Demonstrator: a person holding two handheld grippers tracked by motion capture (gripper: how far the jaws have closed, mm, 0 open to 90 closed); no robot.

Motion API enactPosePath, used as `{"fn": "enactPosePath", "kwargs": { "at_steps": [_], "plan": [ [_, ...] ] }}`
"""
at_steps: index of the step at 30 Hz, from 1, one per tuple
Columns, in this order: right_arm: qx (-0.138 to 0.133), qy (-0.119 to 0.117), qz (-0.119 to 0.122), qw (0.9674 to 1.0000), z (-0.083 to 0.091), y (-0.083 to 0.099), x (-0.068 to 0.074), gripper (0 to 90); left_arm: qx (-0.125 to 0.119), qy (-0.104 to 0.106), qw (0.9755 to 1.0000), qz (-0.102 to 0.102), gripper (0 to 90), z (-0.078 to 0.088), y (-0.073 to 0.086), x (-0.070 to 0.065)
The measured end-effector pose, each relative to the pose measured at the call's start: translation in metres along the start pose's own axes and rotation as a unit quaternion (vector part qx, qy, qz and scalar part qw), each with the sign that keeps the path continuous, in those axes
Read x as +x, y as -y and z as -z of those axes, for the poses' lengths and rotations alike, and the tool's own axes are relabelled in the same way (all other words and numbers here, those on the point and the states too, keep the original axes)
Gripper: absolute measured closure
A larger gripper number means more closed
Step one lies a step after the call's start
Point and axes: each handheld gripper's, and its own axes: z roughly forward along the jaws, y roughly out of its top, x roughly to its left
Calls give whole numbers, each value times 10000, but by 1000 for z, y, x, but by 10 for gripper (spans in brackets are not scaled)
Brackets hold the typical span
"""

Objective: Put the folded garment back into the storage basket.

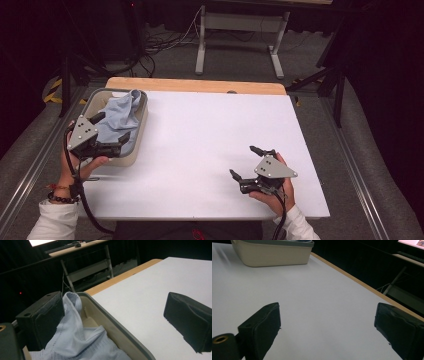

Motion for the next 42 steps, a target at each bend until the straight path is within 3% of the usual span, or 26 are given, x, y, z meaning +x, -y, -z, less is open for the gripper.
{"fn": "enactPosePath", "kwargs": {
  "at_steps": [12,22,42],
  "plan": [
    [-1,36,46,10000,1,-1,1,83,-41,32,9999,-145,41,0,-4,-10],
    [-38,102,70,9999,2,-2,2,100,-111,190,9994,-268,42,5,-6,-23],
    [65,15,79,9999,-1,-2,4,100,26,699,9956,-623,42,8,10,-54]
  ]
}}
